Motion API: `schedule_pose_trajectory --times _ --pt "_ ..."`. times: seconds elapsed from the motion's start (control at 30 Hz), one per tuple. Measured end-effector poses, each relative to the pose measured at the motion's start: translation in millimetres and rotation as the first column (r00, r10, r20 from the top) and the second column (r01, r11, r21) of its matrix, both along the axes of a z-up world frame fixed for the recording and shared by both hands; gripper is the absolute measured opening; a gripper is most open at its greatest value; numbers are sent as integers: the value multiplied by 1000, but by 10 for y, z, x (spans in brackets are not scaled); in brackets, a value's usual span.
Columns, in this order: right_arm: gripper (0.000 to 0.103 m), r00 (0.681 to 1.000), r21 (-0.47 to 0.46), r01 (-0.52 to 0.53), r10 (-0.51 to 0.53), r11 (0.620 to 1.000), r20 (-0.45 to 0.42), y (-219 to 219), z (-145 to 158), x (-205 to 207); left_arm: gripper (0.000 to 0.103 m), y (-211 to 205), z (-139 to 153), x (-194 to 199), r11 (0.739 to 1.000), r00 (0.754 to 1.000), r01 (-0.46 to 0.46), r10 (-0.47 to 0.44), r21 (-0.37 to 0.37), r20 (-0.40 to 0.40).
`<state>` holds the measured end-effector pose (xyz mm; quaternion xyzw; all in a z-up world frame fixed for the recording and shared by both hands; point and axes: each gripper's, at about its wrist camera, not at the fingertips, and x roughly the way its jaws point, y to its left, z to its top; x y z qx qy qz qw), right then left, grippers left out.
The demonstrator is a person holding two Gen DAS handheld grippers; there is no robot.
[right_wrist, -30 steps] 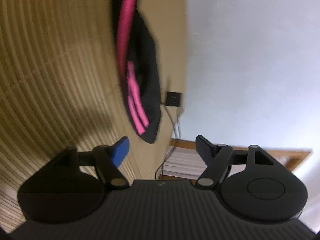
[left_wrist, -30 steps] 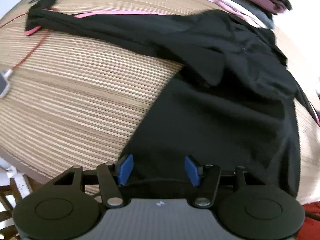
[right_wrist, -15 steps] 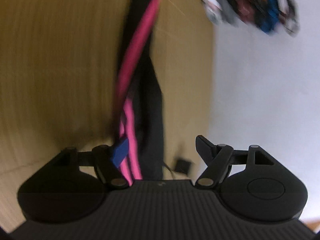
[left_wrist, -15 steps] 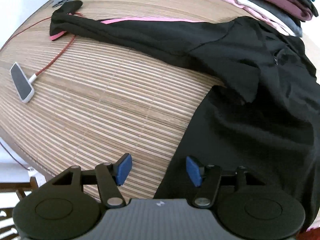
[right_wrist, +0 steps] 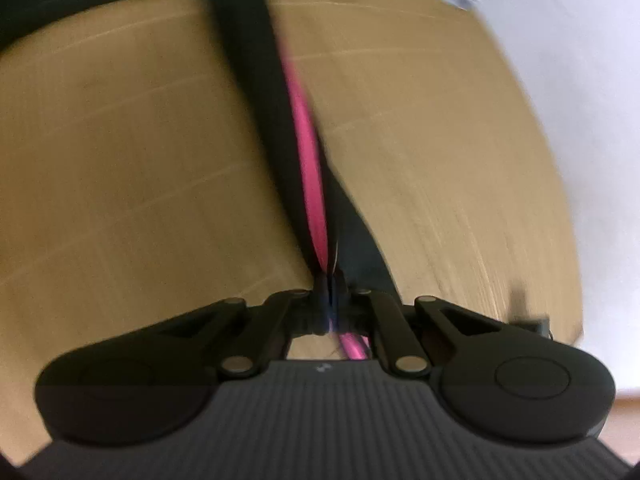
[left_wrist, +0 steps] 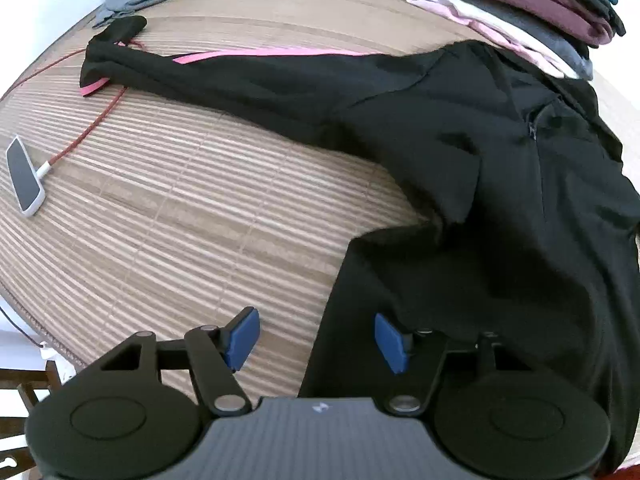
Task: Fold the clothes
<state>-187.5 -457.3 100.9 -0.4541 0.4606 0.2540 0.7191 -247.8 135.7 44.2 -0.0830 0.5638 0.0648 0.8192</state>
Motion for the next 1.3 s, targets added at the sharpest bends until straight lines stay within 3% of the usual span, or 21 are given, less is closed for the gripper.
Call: schedule_pose_trajectory --times 0.13,0.23,0.33,0.4,0.43,0.53,0.6,0.67,0.73,0.83,0.97,1.03,1.07,1.13,1.2,1.27,1.3 --pt "5 981 59 -77 86 995 -174 -62 774 -81 67 17 -2 12 1000 1000 -3 3 -9 15" --pt "5 969 63 -15 30 998 -243 -251 915 761 67 2 -10 29 1000 1000 15 -15 12 4" --pt "16 963 -109 202 -217 973 -157 -488 442 1597 67 -8 -16 75 999 999 32 -31 32 -23" --pt "18 944 -172 327 -330 929 15 -598 176 1886 67 -28 -9 91 999 998 39 -37 28 -44" --pt "18 937 -143 350 -343 926 70 -623 121 1873 67 -32 -3 89 999 998 48 -47 25 -50" --pt "49 934 -40 343 -337 938 121 -634 21 1547 67 -44 3 65 998 996 62 -59 33 -63" --pt "74 943 -38 308 -300 951 141 -561 -80 1118 67 -30 1 48 999 997 46 -45 24 -58" --pt "87 964 -18 225 -220 974 152 -434 -190 640 68 -27 0 43 999 998 33 -32 16 -50" --pt "87 970 13 191 -191 981 153 -364 -319 323 70 -35 -8 51 999 999 30 -29 17 -46" --pt "87 951 75 245 -255 967 175 -332 -521 189 74 -76 -19 91 998 998 52 -51 29 -48" --pt "86 910 87 267 -281 960 305 -420 -663 188 73 -85 -20 135 997 997 63 -61 33 -55" --pt "53 889 80 310 -318 947 329 -459 -717 274 73 -77 -21 136 998 997 61 -59 32 -52" --pt "14 879 67 341 -344 938 329 -482 -760 287 73 -73 -21 134 998 997 58 -56 31 -49" --pt "9 856 79 405 -408 911 318 -547 -796 276 73 -72 -23 125 998 998 50 -49 30 -44" --pt "9 798 222 505 -549 834 247 -687 -624 269 73 -67 -17 120 999 998 46 -45 27 -44" --pt "9 721 402 591 -681 699 124 -906 -357 247 72 -38 -9 118 999 998 38 -37 16 -43" --pt "9 691 500 610 -721 614 43 -1058 -196 224 71 -23 -4 116 999 999 33 -32 9 -42"
